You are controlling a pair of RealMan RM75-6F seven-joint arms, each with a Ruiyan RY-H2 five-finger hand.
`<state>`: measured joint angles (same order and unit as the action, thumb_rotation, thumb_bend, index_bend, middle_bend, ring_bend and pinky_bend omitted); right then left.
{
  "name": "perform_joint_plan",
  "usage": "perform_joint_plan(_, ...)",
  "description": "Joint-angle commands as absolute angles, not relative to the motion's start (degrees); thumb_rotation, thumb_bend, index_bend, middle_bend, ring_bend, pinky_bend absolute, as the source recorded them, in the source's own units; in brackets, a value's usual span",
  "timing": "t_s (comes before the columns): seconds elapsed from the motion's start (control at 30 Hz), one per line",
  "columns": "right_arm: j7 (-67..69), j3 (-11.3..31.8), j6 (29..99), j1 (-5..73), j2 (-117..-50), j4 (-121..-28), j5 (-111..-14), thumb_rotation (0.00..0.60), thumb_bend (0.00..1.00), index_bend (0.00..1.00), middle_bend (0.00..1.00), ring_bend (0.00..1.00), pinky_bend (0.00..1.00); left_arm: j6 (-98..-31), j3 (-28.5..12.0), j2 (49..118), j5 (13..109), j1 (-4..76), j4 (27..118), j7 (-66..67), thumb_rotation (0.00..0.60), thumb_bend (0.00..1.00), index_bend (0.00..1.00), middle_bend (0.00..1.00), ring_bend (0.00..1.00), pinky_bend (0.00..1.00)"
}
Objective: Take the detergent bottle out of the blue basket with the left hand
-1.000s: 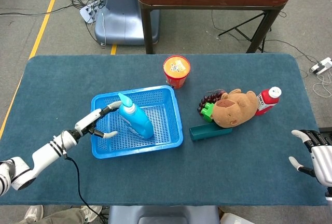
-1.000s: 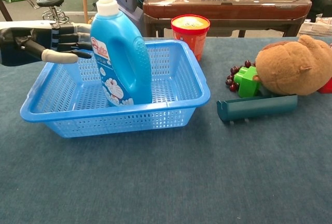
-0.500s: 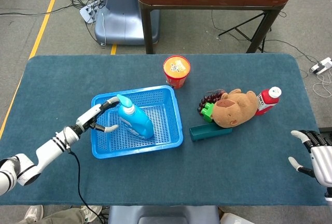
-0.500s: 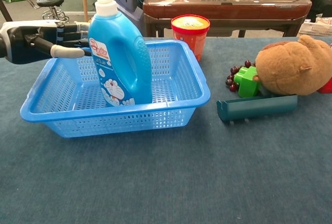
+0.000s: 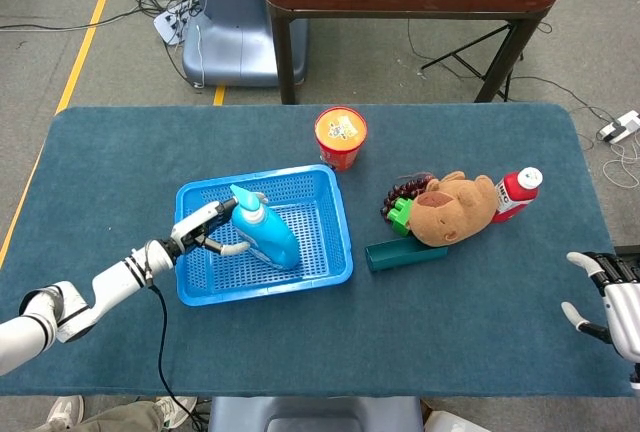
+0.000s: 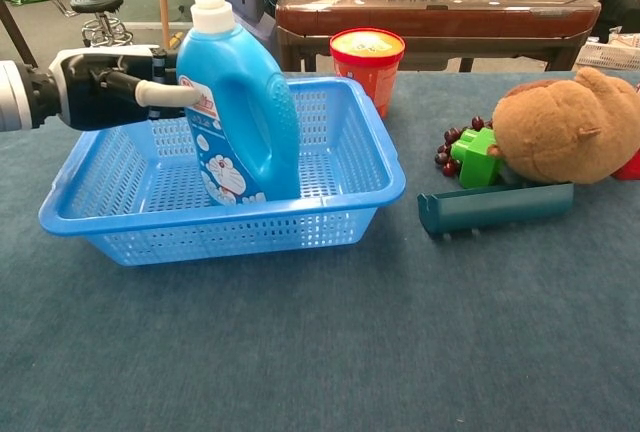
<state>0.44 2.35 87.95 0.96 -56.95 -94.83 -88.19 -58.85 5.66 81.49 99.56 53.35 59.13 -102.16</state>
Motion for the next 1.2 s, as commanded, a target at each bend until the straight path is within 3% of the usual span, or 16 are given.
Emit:
perform_joint_plan(0.03,0.6,2.4,87.9,1.0,-57.0,-94.7,-88.2,0.6,0.21,0.25,0.28,0.21,0.33,-60.3,6.4,81.3,99.8,52.8,59.2,-102.6,0.6,0.32,0.2,0.22,0.17,0.0)
perform_joint_plan(0.27,1.3,2.4,87.8,1.0,-57.2,-94.1,-88.1,0.6,0.21,0.25,0.28,0.21,0.33,-64.0,7.9,79.5,99.8,50.4,61.4,-99.8,0.6,0.32,0.22,0.24,0.18,0.0)
perform_joint_plan(0.47,1.7,2.4,87.4,1.3,-57.4,-93.7,-88.2,0.6,0.21,0.25,0.28,0.21,0.33,-63.0,7.4,80.1,97.9,49.8,62.8,-96.5,0.6,0.32,0.22,0.24,0.18,0.0)
perform_joint_plan(0.57,1.9,2.4,87.4,1.2,-57.4,-93.6,-88.3,0.6,0.21,0.25,0.28,0.21,0.33,-61.7,6.2,81.2,95.8,49.6,63.2,-94.3,0.6,0.32,0.26,0.26,0.21,0.06)
perform_joint_plan(0.93,2.3,2.4,87.8,1.1,-57.5,-93.4,-88.3,0.6,0.21,0.25,0.28,0.21,0.33,-59.9,1.6,83.1,89.1,47.8,65.9,-85.8,0.6,0.32,0.46,0.5,0.42,0.32)
perform_joint_plan(1.2,2.7,2.5,87.5,1.4,-57.7,-93.0,-88.5,0.6,0.21,0.25,0.28,0.21,0.33,-63.0,-2.3,80.0,85.1,44.5,68.6,-81.6,0.6,0.32,0.49,0.52,0.44,0.33)
